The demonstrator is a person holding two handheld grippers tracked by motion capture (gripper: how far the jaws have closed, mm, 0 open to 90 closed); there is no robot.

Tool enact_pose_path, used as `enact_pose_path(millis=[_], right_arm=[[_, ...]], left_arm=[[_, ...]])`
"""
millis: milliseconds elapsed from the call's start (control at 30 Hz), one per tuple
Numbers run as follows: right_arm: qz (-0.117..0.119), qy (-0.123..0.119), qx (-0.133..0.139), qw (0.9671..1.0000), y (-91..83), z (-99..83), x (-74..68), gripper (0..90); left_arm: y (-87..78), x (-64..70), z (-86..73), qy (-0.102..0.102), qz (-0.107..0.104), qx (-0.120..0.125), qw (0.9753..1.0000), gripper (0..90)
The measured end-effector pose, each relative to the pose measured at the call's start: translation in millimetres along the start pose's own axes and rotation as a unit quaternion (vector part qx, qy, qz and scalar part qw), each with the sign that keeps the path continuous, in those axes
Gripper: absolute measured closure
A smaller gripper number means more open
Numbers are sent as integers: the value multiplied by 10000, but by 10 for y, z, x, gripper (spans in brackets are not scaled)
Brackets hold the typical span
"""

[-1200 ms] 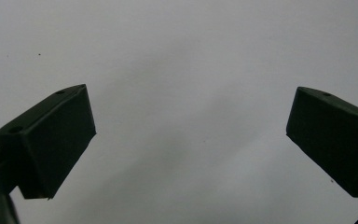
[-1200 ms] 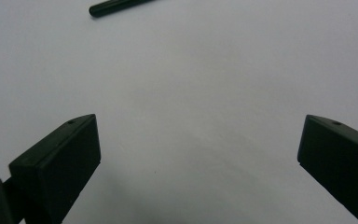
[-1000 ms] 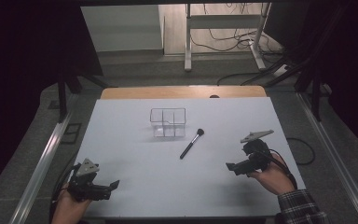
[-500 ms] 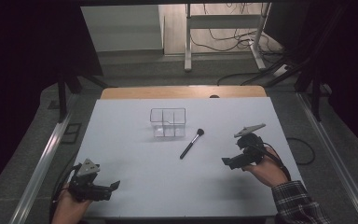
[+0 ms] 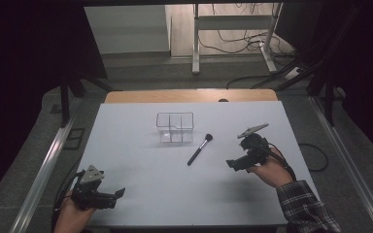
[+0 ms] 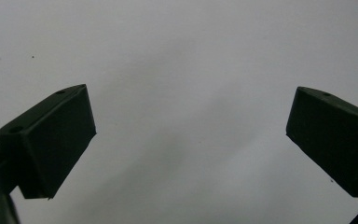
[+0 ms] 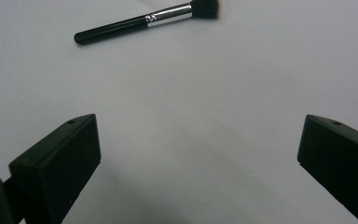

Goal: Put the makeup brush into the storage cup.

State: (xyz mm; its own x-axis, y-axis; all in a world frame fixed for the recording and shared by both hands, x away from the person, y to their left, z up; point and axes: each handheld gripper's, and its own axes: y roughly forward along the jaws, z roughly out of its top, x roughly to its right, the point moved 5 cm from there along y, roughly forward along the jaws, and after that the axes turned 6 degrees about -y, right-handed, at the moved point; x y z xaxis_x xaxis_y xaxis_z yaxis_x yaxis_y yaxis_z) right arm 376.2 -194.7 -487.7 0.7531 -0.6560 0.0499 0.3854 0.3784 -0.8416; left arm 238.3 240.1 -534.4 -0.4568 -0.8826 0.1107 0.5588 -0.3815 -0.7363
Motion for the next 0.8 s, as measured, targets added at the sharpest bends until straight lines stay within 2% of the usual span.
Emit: enact_pose_path(millis=[367, 500, 600, 800], right_arm=[[-43, -50, 26, 10000, 91, 166, -2, 0], [2, -64, -3, 10000, 122, 224, -15, 0], [32, -77, -23, 10000, 153, 253, -17, 0], [67, -94, -92, 9999, 215, 309, -32, 0]], left_arm=[[-8, -5, 6, -21, -32, 66, 10000, 17], [-15, 1, 18, -164, -146, 159, 9996, 14], [-24, -2, 22, -199, -186, 195, 9994, 14], [-18, 3, 19, -110, -159, 159, 9997, 15]])
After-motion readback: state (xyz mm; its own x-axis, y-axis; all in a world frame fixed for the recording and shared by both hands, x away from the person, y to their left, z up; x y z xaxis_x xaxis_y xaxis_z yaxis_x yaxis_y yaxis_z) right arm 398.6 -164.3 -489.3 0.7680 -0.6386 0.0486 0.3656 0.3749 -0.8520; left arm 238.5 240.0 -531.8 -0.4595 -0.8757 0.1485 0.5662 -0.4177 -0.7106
